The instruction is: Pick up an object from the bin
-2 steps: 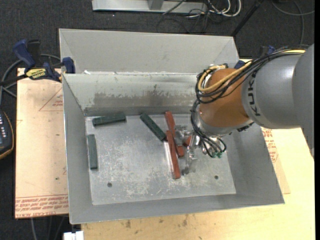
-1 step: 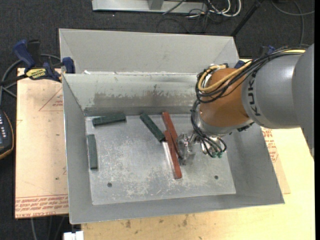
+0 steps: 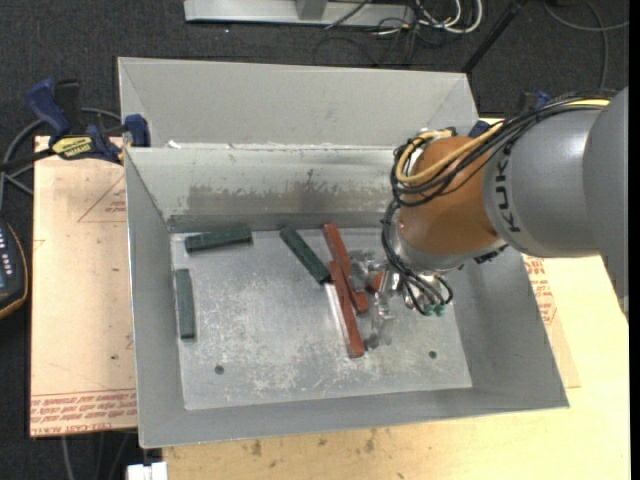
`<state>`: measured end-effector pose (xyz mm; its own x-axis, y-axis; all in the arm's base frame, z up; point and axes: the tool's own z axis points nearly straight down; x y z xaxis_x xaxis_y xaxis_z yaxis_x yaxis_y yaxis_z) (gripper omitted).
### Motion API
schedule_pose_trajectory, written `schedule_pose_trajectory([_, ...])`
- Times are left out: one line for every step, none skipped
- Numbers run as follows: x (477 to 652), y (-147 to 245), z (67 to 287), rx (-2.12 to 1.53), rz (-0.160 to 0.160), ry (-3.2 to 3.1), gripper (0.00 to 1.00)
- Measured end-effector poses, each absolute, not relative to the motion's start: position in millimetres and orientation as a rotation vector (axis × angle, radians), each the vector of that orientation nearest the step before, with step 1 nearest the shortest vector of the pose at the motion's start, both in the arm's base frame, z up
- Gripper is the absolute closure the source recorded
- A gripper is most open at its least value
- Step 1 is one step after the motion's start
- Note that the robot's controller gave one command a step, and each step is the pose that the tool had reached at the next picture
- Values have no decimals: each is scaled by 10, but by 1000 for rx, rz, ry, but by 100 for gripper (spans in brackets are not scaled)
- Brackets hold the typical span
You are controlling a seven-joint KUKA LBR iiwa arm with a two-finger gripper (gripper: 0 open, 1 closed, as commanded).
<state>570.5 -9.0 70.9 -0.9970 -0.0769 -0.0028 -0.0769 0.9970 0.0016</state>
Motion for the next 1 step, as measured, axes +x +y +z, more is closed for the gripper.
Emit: schedule_pose_trajectory([5707, -93, 716, -121, 2, 3137, 100])
